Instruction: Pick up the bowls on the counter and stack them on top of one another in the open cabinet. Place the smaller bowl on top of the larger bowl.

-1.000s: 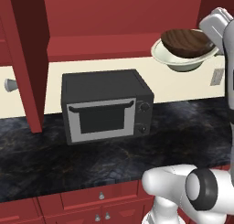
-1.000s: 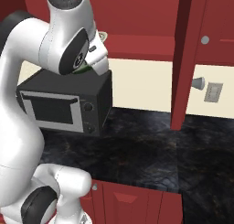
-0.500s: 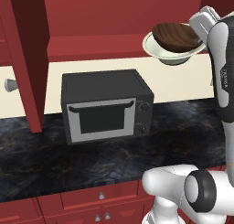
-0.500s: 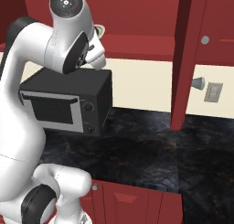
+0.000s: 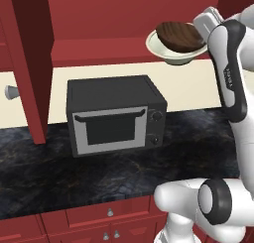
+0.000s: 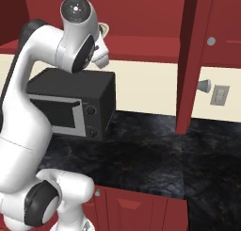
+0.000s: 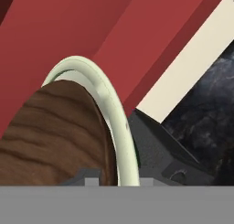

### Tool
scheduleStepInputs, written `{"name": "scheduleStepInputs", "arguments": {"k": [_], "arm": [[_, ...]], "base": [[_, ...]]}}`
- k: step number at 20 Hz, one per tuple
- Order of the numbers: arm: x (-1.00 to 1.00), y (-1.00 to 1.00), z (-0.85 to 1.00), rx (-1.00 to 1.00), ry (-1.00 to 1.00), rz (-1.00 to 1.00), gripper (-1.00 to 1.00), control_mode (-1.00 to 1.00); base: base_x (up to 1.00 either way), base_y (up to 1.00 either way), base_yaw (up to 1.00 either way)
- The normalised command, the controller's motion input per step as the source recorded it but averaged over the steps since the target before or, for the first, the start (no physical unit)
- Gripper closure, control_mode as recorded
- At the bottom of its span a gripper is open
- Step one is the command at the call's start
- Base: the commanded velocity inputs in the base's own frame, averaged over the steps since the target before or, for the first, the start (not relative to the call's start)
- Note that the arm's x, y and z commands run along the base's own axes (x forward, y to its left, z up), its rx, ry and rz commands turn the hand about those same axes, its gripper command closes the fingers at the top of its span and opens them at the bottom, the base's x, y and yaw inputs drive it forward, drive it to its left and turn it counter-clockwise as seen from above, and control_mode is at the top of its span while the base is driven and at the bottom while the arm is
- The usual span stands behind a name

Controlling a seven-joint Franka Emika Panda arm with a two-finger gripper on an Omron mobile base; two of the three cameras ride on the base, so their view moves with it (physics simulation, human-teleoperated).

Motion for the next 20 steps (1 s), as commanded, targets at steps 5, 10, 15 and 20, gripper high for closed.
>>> {"name": "scheduleStepInputs", "arguments": {"k": [5, 10, 15, 20], "arm": [[0.65, 0.06, 0.00, 0.05, 0.00, 0.00, 1.00, -1.00], [0.64, 0.03, 0.00, 0.05, 0.00, 0.00, 1.00, -1.00], [0.61, 0.02, 0.00, 0.05, 0.00, 0.00, 1.00, -1.00], [0.57, 0.01, 0.00, 0.05, 0.00, 0.00, 1.00, -1.00]], "base": [[0.00, 0.00, 0.00], [0.00, 0.00, 0.00], [0.00, 0.00, 0.00], [0.00, 0.00, 0.00]]}}
